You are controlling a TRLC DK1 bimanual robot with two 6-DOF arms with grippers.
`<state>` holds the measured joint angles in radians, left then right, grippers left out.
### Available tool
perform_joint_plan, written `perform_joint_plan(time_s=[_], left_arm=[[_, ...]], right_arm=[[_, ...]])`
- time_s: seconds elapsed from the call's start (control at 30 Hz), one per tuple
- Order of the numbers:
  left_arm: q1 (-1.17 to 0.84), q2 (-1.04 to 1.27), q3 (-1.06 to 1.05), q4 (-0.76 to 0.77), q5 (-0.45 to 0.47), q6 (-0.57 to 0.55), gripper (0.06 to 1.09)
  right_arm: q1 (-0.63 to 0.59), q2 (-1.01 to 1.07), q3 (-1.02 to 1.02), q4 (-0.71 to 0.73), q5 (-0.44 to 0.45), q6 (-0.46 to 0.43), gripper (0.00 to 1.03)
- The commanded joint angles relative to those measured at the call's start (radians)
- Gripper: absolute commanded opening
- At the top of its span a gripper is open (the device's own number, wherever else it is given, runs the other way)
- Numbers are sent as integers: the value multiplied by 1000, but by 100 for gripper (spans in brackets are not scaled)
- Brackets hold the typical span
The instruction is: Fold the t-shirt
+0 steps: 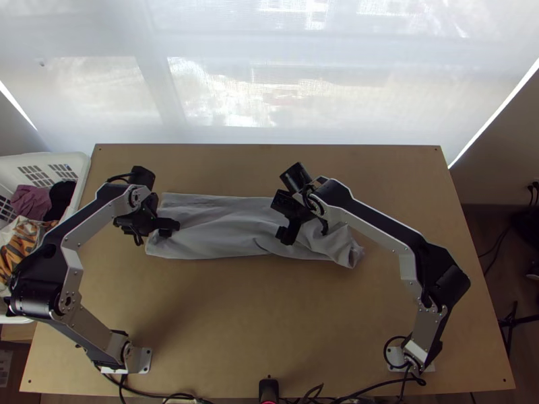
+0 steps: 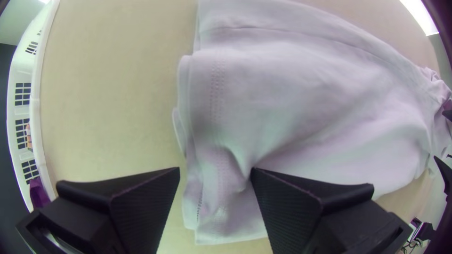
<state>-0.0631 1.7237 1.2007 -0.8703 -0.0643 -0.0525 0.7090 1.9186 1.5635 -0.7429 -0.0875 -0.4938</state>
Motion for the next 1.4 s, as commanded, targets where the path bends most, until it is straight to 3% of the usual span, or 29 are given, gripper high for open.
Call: perform_joint_plan(time_s=[0.0,0.1,0.3,0.33,0.9,1.37], left_arm=[[-3,36,5,10,17,0,73],[0,39,3,11,50,-3,63],[8,24,10,17,93,-9,15],[9,17,13,17,93,-9,11],[-27,-138,212,-68,205,-1,9],[-213,-194,332,-55,258,40,9]], right_arm=[[0,-4,4,-4,0,-2,98],[1,-6,4,-4,0,0,98],[3,0,-16,-4,0,-2,98],[4,3,-20,-4,0,-2,98],[24,114,-59,23,0,-5,98],[27,154,-80,37,0,-2,98]])
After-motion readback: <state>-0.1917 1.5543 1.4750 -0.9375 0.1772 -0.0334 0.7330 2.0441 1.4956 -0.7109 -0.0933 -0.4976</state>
